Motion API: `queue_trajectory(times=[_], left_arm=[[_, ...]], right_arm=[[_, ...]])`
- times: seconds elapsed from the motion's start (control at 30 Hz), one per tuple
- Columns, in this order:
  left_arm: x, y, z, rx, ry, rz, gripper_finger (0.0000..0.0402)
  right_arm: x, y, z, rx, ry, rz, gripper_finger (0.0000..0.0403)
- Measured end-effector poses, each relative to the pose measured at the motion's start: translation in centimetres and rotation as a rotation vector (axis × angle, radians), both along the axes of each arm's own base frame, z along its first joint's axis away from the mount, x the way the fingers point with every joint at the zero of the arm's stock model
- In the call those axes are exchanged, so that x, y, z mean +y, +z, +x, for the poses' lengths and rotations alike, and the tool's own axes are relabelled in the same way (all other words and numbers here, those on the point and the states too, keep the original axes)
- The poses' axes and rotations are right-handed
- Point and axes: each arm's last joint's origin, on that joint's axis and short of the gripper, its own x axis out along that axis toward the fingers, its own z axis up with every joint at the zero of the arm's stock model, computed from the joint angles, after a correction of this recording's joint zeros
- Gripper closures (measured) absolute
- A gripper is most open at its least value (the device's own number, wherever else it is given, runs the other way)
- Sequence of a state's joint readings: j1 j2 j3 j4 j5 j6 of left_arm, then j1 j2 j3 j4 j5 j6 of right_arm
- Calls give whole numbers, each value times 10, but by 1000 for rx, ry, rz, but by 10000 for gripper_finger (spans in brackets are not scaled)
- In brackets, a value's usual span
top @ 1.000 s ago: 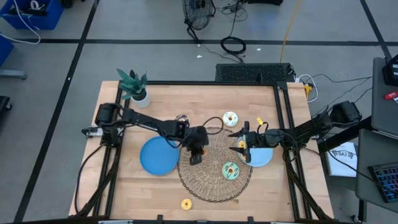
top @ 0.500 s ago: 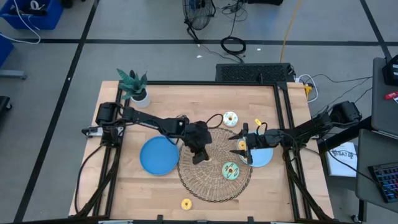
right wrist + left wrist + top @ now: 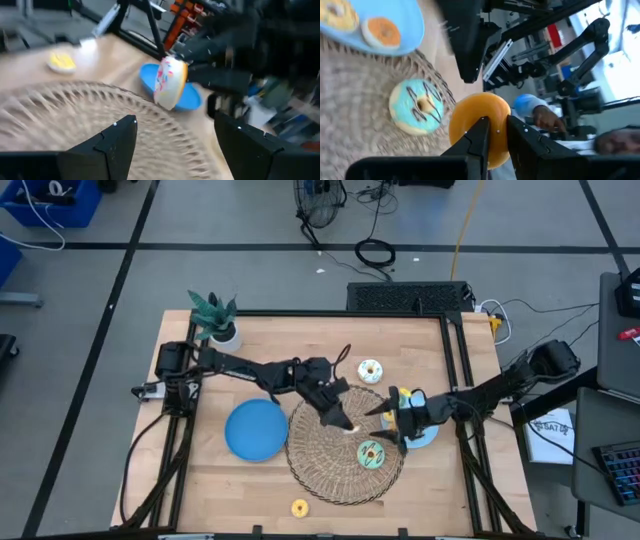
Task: Pick & Place donuts
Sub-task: Put the small white donut on the light blue plate
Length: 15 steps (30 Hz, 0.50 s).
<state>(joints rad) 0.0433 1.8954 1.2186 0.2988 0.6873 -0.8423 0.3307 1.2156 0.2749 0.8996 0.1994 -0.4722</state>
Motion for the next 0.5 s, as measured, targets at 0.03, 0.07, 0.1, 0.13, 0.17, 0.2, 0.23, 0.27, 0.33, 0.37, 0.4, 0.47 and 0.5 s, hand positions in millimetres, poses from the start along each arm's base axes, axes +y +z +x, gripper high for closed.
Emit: queue_trajectory(times=[0.03,0.07,0.1,0.13,0.17,0.2,0.23,0.27,0.33,0.37,0.4,0.47,0.5], left_arm=[[2,0,0,23,-1,-30,334],[3,0,-1,47,0,-64,334],[5,0,-1,70,5,-95,334],[6,0,-1,88,11,-121,334],[6,0,-1,102,15,-141,334],[7,1,-1,110,14,-156,334],[8,1,-1,112,6,-171,334],[9,2,-1,110,-6,-184,334],[10,5,0,98,-13,-208,334],[11,6,0,90,-8,-215,334],[12,8,0,82,-1,-223,334],[15,10,1,68,10,-233,334],[16,10,1,66,17,-238,334]], right_arm=[[2,1,1,-8,-3,-56,152],[4,3,1,-17,-5,-110,152],[5,4,2,-25,-9,-157,152],[7,6,2,-34,-15,-200,152],[8,7,2,-42,-21,-239,152],[9,8,3,-50,-19,-273,152],[9,9,3,-55,-22,-303,152],[10,9,4,-58,-25,-331,152],[11,9,6,-62,-20,-377,152],[11,8,7,-61,-17,-404,152],[12,7,9,-58,-15,-431,152],[13,5,15,-53,-14,-491,152],[14,4,18,-53,-30,-520,152]])
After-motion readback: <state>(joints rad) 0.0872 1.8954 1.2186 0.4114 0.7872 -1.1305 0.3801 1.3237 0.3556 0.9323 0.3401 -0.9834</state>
